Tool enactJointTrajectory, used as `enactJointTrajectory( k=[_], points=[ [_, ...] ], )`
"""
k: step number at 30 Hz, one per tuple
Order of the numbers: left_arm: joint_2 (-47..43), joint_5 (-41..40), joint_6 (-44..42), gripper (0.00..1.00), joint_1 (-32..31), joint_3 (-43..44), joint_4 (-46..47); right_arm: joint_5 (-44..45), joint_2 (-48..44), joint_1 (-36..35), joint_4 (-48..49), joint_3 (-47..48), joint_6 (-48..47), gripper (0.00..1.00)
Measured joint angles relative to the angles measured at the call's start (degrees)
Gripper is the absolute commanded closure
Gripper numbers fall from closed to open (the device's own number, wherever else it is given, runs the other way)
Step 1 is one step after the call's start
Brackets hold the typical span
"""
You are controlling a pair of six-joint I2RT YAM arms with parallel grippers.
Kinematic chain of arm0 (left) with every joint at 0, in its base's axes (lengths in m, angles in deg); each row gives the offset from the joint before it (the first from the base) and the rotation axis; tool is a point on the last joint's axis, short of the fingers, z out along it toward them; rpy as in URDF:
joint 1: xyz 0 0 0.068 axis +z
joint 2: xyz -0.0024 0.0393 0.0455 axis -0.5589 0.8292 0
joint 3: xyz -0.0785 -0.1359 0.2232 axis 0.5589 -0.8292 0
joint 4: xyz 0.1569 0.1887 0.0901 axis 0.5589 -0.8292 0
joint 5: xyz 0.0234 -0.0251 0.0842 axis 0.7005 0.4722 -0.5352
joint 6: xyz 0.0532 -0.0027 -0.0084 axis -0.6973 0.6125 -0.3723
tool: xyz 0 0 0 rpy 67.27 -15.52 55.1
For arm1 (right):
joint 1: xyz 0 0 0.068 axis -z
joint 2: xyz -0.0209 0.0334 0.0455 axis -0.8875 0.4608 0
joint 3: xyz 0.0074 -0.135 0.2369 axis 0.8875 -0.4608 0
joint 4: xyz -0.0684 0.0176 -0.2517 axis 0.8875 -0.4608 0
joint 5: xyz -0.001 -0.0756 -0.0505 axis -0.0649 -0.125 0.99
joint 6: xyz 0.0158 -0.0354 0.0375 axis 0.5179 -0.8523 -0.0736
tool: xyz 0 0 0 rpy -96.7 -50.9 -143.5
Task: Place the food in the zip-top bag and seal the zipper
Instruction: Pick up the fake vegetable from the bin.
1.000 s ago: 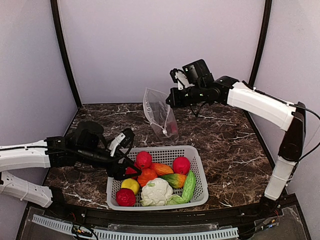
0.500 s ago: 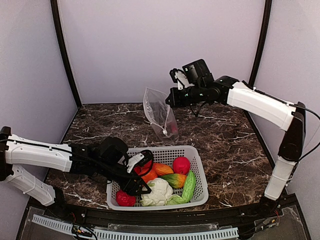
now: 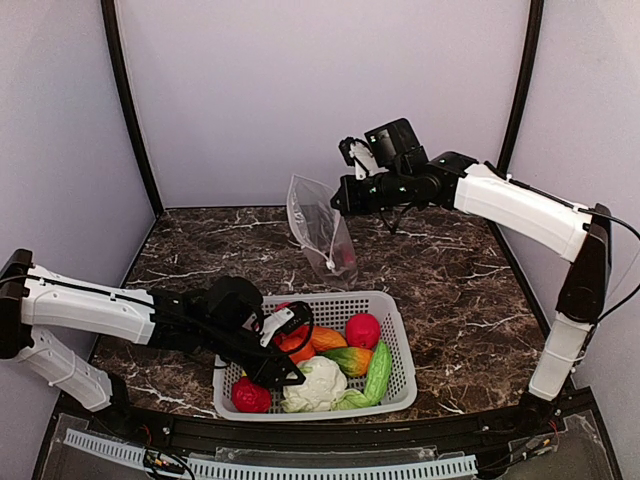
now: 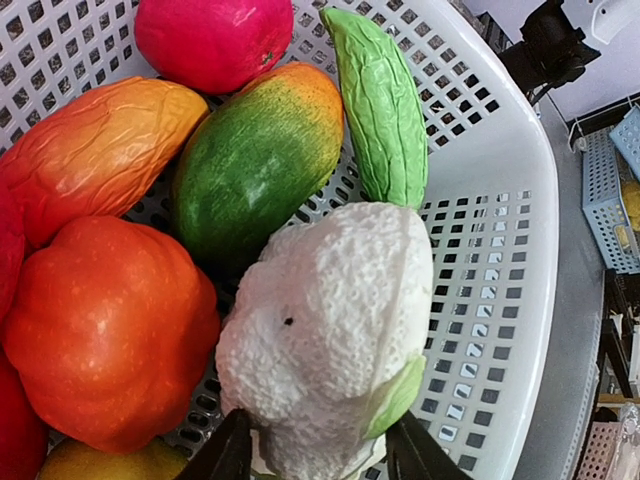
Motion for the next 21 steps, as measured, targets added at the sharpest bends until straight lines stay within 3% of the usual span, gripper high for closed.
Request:
enactJointTrajectory(
  k=[5, 7, 10, 16, 21],
  points=[
    [0.1, -0.1, 0.3, 0.64, 0.0, 0.0, 0.6, 0.0, 0.0, 0.0, 0.0, 0.0, 0.0, 1.0],
    [0.2, -0.1, 0.5, 0.7, 0.0, 0.0, 0.9, 0.0, 0.0, 0.0, 0.0, 0.0, 0.0, 1.0],
    [0.4, 0.0, 1.1, 0.89, 0.0, 0.0, 1.2, 0.0, 0.0, 0.0, 0.0, 0.0, 0.0, 1.0],
    [0.8, 1.4, 0.7, 0.98, 0.0, 0.0, 2.0, 0.0, 0.0, 0.0, 0.0, 0.0, 0.0, 1.0],
    [0.8, 1.6, 0.7, 0.99, 0.0, 0.0, 2.2, 0.1, 0.0, 0.0, -0.1, 0.0, 0.0, 1.0]
  ],
)
